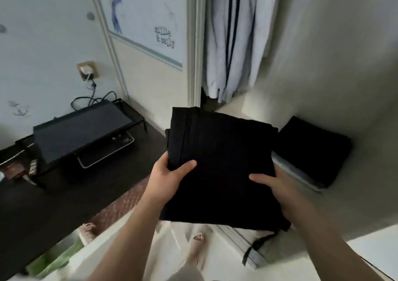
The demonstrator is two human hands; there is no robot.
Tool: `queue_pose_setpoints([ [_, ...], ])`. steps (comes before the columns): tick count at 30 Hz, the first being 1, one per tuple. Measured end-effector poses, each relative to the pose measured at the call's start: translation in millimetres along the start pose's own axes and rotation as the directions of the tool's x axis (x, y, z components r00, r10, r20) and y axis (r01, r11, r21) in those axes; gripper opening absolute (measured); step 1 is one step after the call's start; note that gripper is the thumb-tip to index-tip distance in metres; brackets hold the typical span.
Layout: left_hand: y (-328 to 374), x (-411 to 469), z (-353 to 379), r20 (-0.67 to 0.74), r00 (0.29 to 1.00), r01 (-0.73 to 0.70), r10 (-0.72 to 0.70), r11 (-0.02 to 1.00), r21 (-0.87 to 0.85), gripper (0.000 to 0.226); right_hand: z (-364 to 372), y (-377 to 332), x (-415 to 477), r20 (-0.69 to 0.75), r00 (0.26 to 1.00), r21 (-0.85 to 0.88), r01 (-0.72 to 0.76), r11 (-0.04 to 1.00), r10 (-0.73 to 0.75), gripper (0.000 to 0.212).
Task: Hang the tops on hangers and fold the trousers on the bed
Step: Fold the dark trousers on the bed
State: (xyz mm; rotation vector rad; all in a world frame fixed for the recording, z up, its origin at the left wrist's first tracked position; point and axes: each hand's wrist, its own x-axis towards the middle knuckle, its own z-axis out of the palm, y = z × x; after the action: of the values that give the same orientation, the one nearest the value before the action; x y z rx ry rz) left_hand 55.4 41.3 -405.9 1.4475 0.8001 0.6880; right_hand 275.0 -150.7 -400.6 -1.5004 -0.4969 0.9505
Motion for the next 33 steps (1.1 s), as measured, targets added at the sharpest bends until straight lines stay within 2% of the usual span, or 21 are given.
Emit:
queue_pose_setpoints([
  [4,-6,85,56,0.159,0.986,0.052,-0.058,0.998,0.039,0.054,-42,0,33,-0.228,0.974,0.053,0.026,0.998,-0.013,0.073],
  [7,-4,148,97,0.300,0.951,0.060,-0.072,0.997,0.047,0.039,-70,1,66,-0.391,0.920,0.085,0.027,0.996,0.009,0.056],
  [9,-3,187,124,0.376,0.924,0.057,-0.072,0.997,0.050,0.037,-88,1,89,-0.485,0.874,0.097,0.021,0.995,0.029,0.053],
  [13,-8,258,180,0.478,0.872,0.084,-0.110,0.994,0.074,0.044,-119,-3,132,-0.595,0.802,0.112,0.015,0.994,0.055,0.054],
  [16,-19,303,227,0.583,0.796,0.168,-0.163,0.985,0.046,0.047,-145,1,160,-0.672,0.736,0.153,0.028,0.988,0.083,0.057],
  [23,-64,369,345,0.677,0.704,0.159,-0.212,0.977,0.141,0.052,-219,23,210,-0.804,0.565,0.200,-0.036,0.979,0.185,0.059],
  [30,-107,417,461,0.684,0.702,0.097,-0.199,0.978,0.185,0.057,-306,39,274,-0.937,0.331,0.077,-0.108,0.991,0.109,0.049],
  [33,-126,433,500,0.682,0.709,-0.002,-0.179,0.967,0.256,0.068,-340,51,303,-0.965,0.256,-0.001,-0.247,0.969,0.064,0.063],
])
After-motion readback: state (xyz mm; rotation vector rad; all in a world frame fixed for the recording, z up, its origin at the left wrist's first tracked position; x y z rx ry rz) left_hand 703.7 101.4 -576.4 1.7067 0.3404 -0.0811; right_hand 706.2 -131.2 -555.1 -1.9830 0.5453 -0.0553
